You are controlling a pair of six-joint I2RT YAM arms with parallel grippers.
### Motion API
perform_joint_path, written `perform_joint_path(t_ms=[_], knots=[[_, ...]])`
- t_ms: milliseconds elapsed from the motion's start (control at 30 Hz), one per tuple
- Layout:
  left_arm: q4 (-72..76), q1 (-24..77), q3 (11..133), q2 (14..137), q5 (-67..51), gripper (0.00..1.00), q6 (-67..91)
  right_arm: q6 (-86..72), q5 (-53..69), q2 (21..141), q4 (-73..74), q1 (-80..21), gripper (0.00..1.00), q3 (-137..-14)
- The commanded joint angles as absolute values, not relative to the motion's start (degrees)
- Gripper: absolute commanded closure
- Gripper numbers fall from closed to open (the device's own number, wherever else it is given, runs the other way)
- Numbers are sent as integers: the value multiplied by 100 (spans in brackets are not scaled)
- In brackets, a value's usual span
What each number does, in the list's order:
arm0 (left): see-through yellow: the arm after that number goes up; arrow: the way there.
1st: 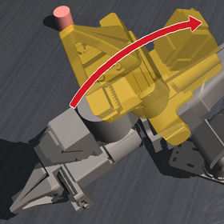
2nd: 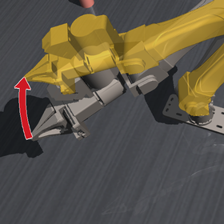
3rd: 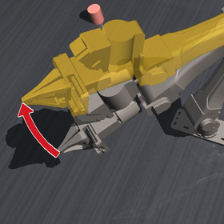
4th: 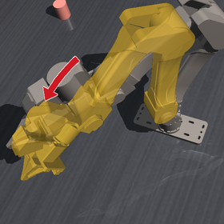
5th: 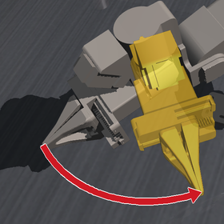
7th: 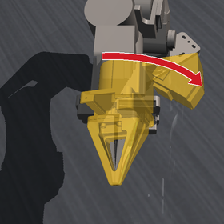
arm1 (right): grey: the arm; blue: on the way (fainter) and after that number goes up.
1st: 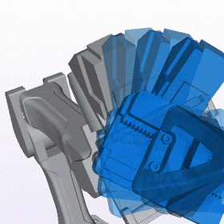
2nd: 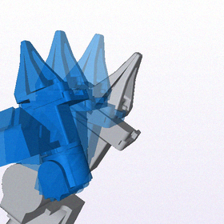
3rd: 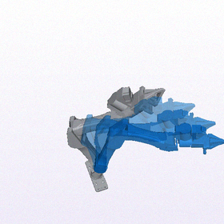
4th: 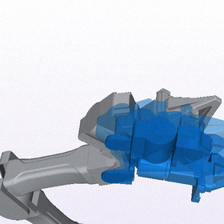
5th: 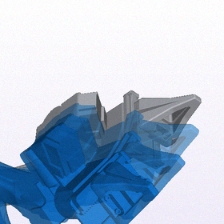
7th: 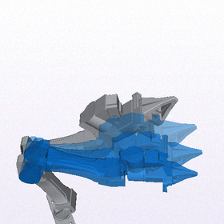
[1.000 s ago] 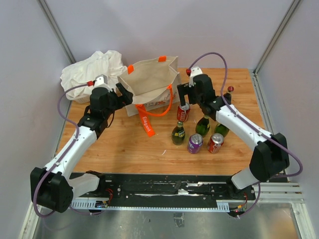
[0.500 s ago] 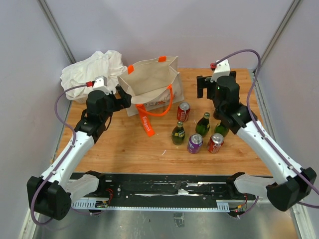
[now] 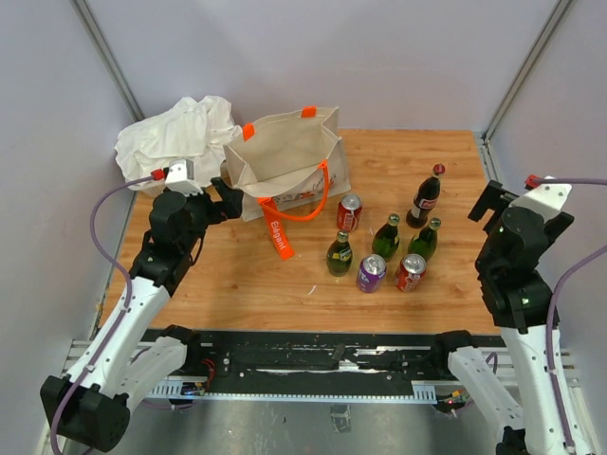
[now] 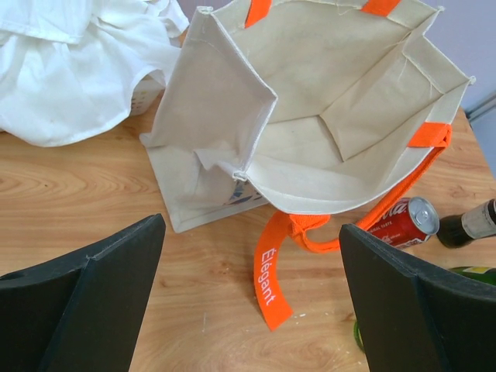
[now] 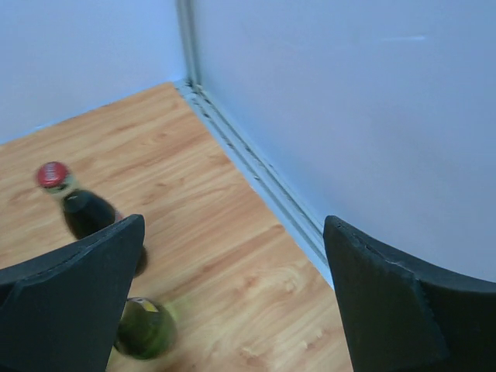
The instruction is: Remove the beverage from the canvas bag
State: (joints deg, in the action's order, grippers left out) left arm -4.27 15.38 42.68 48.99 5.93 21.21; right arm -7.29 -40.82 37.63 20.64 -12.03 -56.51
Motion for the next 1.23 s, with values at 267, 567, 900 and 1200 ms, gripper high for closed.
perform_joint_path(t_ms=[267,567,900,1200], knots=[[-634,1494,4159,4816,370,0,2243,-1781,-2780,3954,3513,1105,2,-5406],[-607,1494,4085,4887,524,0,2278,-1807,-2233,4069,3771,1196,2,-5306],[-569,1494,4112,5020,668,0,2317,-1872,-2198,3858,3575,1188,2,-5202],[-684,1494,4104,4882,872,0,2265,-1930,-2242,3681,3449,1191,2,-5022]])
